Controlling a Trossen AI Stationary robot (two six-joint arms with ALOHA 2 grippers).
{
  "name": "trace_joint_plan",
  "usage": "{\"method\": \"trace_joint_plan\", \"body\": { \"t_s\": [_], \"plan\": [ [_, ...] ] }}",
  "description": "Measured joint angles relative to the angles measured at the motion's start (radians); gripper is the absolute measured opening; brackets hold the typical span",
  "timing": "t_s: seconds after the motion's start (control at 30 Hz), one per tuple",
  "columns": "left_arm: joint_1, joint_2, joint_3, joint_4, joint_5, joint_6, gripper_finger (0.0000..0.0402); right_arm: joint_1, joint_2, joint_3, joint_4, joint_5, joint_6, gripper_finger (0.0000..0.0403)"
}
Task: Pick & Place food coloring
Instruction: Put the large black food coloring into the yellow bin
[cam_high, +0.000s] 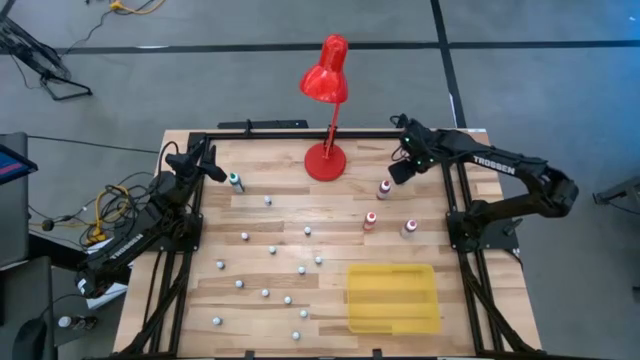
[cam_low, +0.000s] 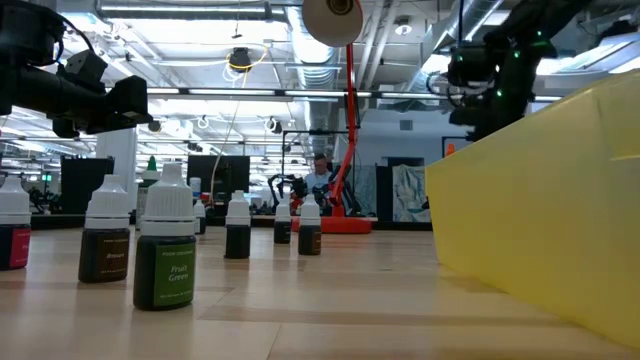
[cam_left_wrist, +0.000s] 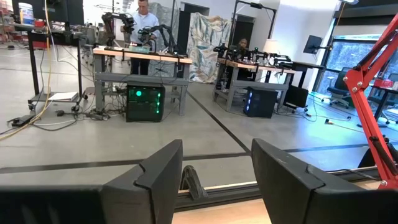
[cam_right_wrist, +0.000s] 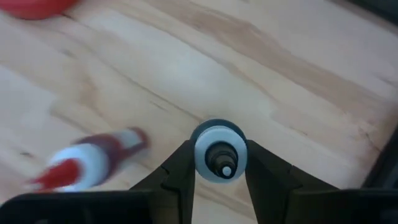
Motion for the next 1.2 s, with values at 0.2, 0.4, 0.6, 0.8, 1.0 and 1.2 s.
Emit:
{"method": "trace_joint_plan", "body": {
  "t_s": [0.2, 0.4, 0.6, 0.8, 1.0, 1.2],
  "plan": [
    [0.0, 0.0, 0.0, 0.0, 0.0, 0.0, 0.0184, 0.125, 0.0, 0.13, -0.084, 0.011, 0.006, 0.0104],
    [0.0, 0.0, 0.0, 0.0, 0.0, 0.0, 0.0184, 0.303, 0.0, 0.286, -0.268, 0.17, 0.106, 0.0103],
    [0.0, 0.0, 0.0, 0.0, 0.0, 0.0, 0.0184, 0.527, 0.0, 0.404, -0.481, 0.267, 0.345, 0.0103],
    [0.0, 0.0, 0.0, 0.0, 0.0, 0.0, 0.0184, 0.782, 0.0, 0.439, -0.602, 0.207, 0.663, 0.0103],
    [0.0, 0.0, 0.0, 0.0, 0.0, 0.0, 0.0184, 1.023, 0.009, 0.447, -0.529, 0.19, 0.904, 0.0103],
    [0.0, 0.0, 0.0, 0.0, 0.0, 0.0, 0.0184, 1.226, 0.084, 0.443, -0.513, 0.126, 1.116, 0.0103]
  ]
}}
